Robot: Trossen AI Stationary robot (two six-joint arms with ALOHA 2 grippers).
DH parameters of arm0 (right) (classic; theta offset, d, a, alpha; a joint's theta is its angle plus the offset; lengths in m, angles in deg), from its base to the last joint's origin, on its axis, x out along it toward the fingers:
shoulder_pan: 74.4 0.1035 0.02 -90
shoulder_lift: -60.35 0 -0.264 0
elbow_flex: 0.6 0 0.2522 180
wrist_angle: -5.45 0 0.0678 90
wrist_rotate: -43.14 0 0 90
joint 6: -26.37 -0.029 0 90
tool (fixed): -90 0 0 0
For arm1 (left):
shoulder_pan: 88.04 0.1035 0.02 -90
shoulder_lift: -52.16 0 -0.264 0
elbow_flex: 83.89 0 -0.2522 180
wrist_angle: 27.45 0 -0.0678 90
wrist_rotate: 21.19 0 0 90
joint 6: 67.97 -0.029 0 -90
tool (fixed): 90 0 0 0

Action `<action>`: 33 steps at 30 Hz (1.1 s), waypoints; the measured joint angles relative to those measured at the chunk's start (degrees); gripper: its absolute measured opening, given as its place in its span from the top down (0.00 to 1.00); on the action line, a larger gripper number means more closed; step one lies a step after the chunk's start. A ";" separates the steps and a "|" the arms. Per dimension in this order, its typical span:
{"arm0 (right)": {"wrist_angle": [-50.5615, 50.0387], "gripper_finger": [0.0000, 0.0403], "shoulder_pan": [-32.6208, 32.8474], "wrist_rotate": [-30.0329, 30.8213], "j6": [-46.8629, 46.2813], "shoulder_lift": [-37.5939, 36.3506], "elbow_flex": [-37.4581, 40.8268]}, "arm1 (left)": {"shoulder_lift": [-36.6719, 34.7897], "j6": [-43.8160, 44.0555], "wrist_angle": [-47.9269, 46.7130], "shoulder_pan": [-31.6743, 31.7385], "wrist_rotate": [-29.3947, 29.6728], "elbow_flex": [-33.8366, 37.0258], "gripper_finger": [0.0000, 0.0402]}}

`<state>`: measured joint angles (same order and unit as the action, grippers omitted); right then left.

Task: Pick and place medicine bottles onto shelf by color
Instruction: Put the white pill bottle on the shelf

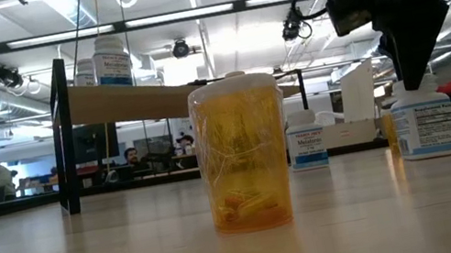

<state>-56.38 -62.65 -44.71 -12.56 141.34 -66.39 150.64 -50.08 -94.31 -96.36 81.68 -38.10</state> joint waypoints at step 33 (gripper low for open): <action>0.06 0.36 0.03 2.01 0.71 0.04 2.64 | 0.00 4.26 0.07 -0.61 0.22 0.00 0.43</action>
<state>-56.32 -62.62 -42.70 -11.85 141.39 -63.74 150.64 -45.82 -94.25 -96.97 81.90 -38.10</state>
